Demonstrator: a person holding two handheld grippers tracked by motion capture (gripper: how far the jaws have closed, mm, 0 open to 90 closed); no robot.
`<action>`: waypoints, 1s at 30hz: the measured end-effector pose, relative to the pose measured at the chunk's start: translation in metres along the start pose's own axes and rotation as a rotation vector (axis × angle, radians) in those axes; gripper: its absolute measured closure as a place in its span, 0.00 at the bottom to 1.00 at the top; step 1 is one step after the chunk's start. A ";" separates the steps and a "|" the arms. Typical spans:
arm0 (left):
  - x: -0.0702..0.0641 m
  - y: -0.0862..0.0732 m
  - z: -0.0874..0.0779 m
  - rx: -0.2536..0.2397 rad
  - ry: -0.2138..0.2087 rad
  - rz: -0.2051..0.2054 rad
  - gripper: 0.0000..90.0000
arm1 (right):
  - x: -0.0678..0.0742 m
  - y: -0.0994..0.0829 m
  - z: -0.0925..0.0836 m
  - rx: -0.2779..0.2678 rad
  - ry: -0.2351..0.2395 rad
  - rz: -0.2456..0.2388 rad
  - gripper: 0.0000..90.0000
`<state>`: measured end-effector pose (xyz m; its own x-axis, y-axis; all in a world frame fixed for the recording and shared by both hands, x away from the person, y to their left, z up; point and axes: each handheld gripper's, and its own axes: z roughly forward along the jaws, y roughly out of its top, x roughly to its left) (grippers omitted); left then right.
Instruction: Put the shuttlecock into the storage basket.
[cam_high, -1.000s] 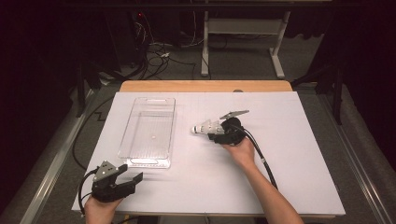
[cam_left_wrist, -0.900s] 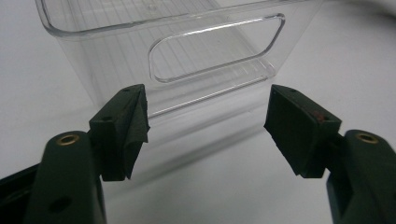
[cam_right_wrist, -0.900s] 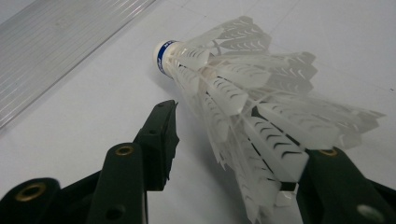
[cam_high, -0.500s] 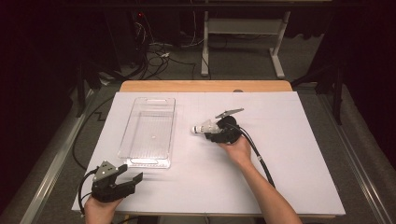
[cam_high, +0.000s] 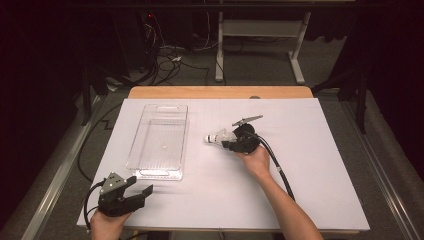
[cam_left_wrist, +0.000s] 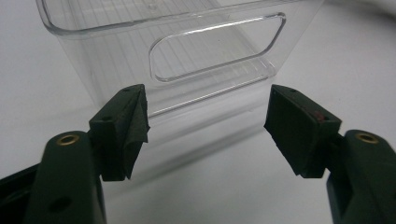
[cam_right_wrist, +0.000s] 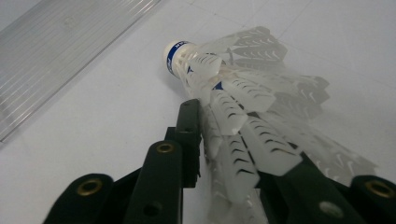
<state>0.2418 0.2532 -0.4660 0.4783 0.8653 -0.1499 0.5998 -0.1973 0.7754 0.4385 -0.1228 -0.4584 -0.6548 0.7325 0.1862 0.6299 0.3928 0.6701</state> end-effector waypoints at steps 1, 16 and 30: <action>0.000 0.000 0.000 0.000 0.000 0.000 0.34 | 0.000 0.000 0.000 0.000 0.004 0.001 0.87; 0.000 0.000 0.000 -0.002 0.001 -0.001 0.34 | 0.003 -0.001 0.000 0.025 0.010 -0.011 0.97; 0.000 0.000 0.000 0.002 0.000 0.004 0.34 | 0.007 -0.001 -0.005 0.022 0.017 -0.029 0.98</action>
<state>0.2417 0.2535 -0.4657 0.4806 0.8646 -0.1463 0.5990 -0.2018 0.7749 0.4313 -0.1205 -0.4541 -0.6798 0.7112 0.1789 0.6193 0.4261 0.6595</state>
